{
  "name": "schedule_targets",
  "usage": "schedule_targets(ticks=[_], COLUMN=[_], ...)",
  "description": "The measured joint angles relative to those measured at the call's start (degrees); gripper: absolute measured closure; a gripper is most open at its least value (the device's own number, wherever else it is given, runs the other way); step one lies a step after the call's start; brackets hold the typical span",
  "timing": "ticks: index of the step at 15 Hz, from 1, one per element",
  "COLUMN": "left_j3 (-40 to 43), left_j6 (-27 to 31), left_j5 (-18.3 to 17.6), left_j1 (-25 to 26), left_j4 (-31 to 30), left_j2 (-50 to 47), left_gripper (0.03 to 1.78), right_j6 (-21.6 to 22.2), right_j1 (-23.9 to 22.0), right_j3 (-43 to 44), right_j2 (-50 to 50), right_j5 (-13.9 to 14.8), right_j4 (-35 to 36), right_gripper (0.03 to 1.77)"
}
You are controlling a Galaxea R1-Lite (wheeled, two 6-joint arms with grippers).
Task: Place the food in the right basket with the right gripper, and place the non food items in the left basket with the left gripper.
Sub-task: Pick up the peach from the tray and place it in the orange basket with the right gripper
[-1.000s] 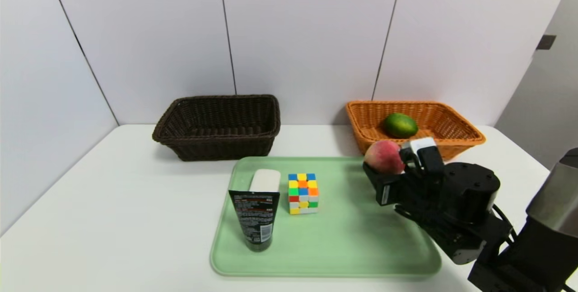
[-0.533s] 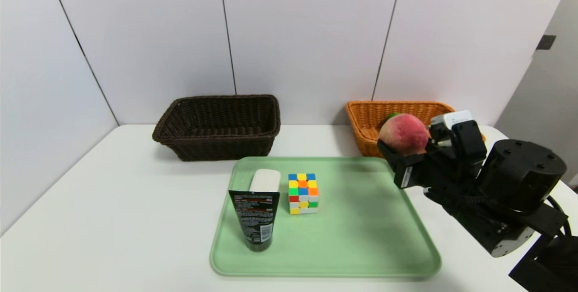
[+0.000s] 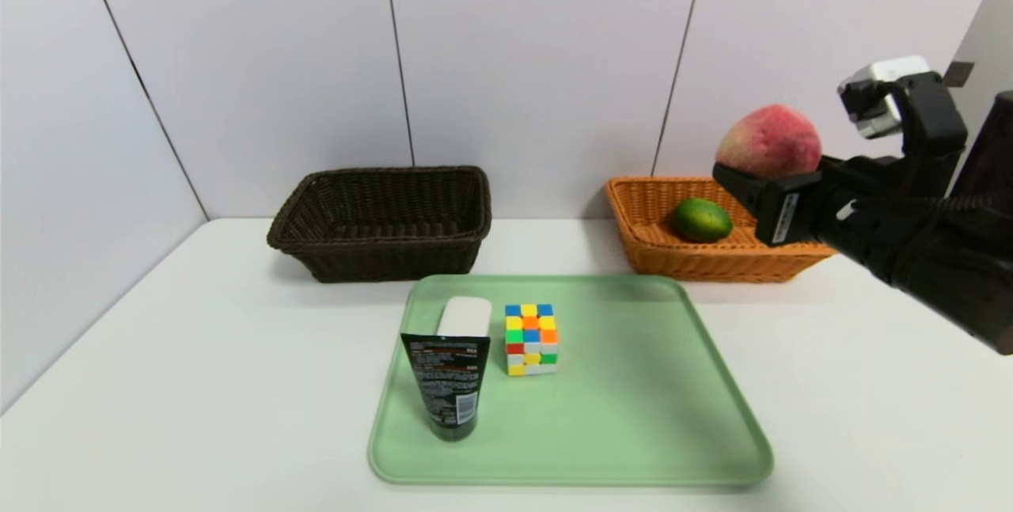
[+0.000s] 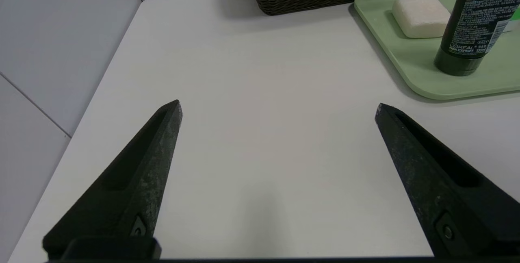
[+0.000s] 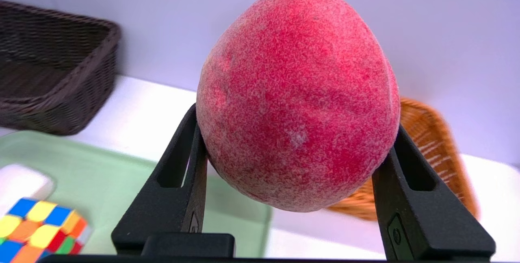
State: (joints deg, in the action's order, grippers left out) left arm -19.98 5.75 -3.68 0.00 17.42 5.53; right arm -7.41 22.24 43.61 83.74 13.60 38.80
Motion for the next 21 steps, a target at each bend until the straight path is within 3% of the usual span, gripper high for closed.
schedule_targets(ticks=[3,6,9,17,21], left_j3=[-0.05,0.06,0.39,0.61,1.33], left_j6=[0.13,0.11,0.11,0.05,0.09], left_j5=[0.0,0.0,0.02,0.02,0.0], left_j1=[0.0,0.0,0.0,0.0,0.0], left_j4=[0.02,0.05,0.05,0.13,1.32], left_j2=[0.02,0.02,0.0,-0.05,-1.05], left_gripper=[0.12,0.12,0.12,0.12,0.12], right_j6=[-1.1,-1.12,-1.07,-1.23,-1.21], right_j1=[-6.64,-12.29,-15.07,-19.63,-20.76], right_j3=[6.14,12.02,16.94,25.69,31.85], right_j2=[-0.46,1.79,4.99,18.38,22.8], right_j5=[-3.72,-6.3,-7.33,-7.63,-7.46], right_j4=[-11.39,-15.63,-20.87,-22.43,-31.65], right_gripper=[0.7,0.7,0.7,0.7,0.7])
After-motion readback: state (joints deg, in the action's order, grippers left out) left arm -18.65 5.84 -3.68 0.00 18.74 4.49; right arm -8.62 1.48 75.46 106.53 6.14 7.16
